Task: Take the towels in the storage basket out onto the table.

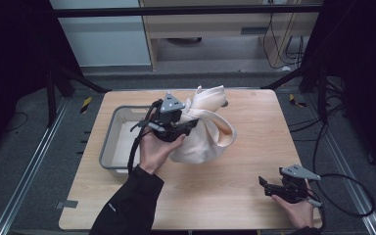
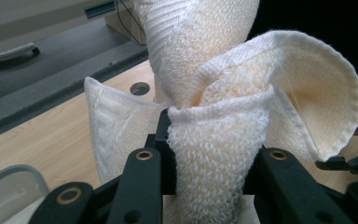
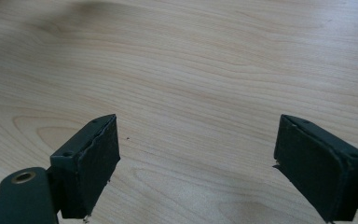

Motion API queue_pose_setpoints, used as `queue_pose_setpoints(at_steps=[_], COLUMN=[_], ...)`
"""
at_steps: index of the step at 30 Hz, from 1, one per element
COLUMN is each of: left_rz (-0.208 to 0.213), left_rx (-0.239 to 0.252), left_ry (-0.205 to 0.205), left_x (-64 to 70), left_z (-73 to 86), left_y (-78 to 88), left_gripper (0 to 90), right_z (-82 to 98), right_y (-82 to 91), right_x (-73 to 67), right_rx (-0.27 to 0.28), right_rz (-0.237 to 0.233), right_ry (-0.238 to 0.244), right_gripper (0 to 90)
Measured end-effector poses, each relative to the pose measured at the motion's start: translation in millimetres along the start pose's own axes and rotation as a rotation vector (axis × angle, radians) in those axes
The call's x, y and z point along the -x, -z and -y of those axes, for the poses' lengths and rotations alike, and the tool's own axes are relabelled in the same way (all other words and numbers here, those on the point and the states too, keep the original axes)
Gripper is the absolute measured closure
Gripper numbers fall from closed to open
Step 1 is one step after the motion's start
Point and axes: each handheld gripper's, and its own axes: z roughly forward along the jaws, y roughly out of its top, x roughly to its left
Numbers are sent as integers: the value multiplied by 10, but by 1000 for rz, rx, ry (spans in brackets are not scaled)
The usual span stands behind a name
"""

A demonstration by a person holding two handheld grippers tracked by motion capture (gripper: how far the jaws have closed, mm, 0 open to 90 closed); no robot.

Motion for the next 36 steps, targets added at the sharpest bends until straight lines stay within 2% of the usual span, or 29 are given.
queue_pose_setpoints(at_steps=[9, 20, 25, 36], left_rz=[22, 67, 71, 52], left_rx=[-15, -55, -77, -113], left_ry=[4, 15, 20, 35], left_x=[84, 129, 150, 129], left_z=[111, 335, 455, 706], left_y=[-234, -526, -659, -873], left_gripper=[693, 688, 685, 670], right_z=[0, 0, 1, 6], right_y=[-2, 5, 1, -7], right_x=[4, 11, 11, 15], right_rx=[2, 7, 4, 0], right_rz=[1, 11, 14, 27], right_ry=[2, 1, 2, 13], right_gripper=[140, 139, 138, 139])
